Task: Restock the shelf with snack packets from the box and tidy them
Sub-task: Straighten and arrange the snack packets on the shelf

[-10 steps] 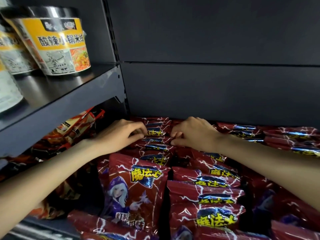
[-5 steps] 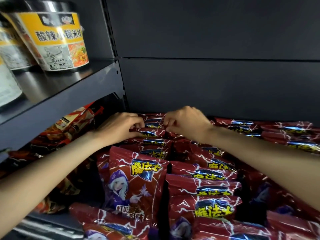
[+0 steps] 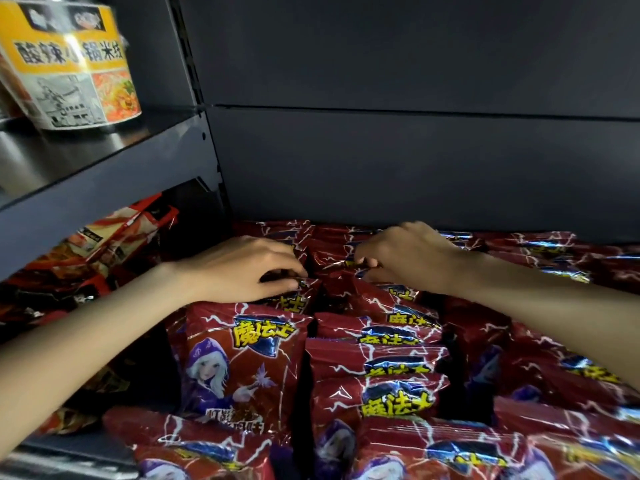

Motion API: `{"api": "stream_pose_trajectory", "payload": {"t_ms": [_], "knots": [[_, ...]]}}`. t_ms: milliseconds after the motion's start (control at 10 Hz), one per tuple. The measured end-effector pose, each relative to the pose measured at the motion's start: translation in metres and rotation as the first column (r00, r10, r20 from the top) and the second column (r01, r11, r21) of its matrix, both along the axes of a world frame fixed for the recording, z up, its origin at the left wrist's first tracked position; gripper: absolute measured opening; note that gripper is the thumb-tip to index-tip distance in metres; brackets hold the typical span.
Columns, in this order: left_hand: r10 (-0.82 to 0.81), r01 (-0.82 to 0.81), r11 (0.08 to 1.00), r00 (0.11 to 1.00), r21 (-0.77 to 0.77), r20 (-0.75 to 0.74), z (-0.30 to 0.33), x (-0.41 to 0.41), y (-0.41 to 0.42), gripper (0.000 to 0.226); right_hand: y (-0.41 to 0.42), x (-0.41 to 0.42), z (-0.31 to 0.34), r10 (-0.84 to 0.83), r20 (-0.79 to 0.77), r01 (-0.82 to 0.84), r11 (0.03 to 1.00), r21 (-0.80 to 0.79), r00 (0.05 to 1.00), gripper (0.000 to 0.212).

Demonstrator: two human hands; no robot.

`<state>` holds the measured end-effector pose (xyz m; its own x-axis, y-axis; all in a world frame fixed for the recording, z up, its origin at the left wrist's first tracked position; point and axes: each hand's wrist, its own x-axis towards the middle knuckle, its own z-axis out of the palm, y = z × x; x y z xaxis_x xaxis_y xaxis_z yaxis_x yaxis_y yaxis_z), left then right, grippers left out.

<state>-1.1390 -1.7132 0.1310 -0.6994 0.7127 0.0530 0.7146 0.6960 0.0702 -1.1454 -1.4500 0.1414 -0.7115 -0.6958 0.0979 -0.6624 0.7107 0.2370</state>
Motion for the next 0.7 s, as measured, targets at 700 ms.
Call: {"api": "stream_pose_trajectory", "payload": {"t_ms": [700], "knots": [[0.161,-0.209,0.928,0.971,0.309,0.175,-0.003,0.003,0.008,0.009,-0.039,-0.001,-0.013,-0.108,0.014,0.108,0.967,-0.232,0.994,0.028]]}}
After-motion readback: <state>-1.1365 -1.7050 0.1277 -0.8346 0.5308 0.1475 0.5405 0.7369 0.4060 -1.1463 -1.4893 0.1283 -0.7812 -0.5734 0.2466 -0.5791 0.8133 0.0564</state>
